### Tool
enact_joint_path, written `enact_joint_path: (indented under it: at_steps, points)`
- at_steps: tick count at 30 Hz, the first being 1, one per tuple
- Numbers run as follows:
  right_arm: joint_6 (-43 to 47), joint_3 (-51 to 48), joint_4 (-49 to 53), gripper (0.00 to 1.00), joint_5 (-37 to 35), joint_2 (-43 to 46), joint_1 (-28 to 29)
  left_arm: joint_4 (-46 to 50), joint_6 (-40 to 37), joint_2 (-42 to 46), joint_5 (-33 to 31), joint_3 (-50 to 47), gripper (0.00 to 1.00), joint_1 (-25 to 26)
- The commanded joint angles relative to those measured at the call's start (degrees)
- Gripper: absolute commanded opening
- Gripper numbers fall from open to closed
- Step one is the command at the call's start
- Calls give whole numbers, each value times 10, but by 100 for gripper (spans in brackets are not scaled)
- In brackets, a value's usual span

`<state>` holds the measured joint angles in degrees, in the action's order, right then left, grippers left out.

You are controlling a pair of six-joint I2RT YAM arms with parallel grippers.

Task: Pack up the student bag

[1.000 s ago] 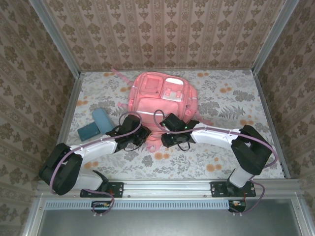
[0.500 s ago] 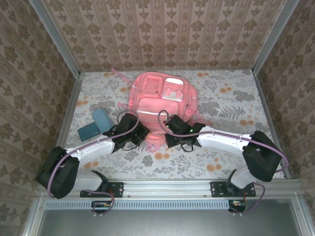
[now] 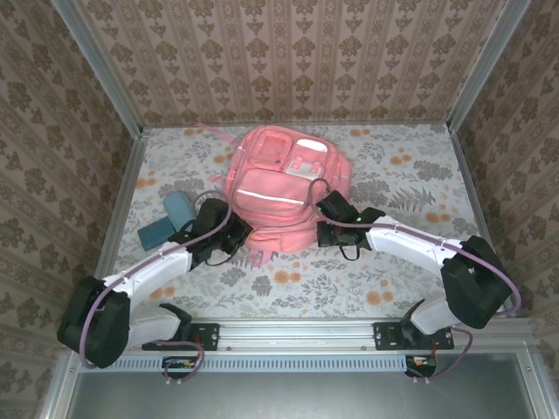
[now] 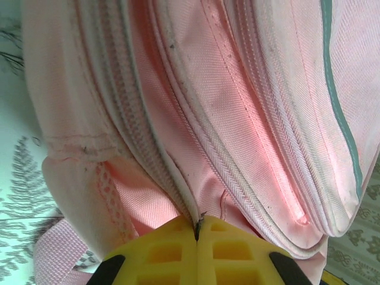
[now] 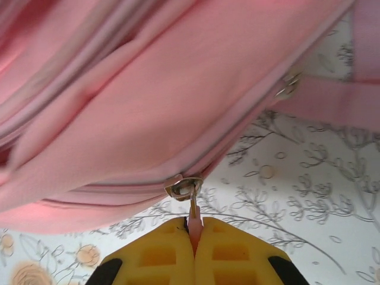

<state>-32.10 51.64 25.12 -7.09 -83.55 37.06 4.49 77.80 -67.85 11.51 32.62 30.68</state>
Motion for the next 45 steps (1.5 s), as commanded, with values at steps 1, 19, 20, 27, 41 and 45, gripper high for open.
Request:
enact_joint_path:
  at_steps: [1,19,20,27,41,45]
  points:
    - [-14,10,54,1,-42,21,-26,59,-37,15,-46,-2,0,-24]
    - [29,79,65,0,20,-39,-126,115,-107,43,18,33,13,-75]
    - [29,73,64,0,26,-30,-126,122,-114,45,28,43,19,-75]
    - [32,18,82,0,18,34,-153,201,-185,57,40,121,63,-72]
    - [3,-31,103,86,54,219,-210,301,-494,-100,-29,337,94,81]
    - [-24,-49,106,86,101,252,-218,340,-582,-166,-69,406,99,132]
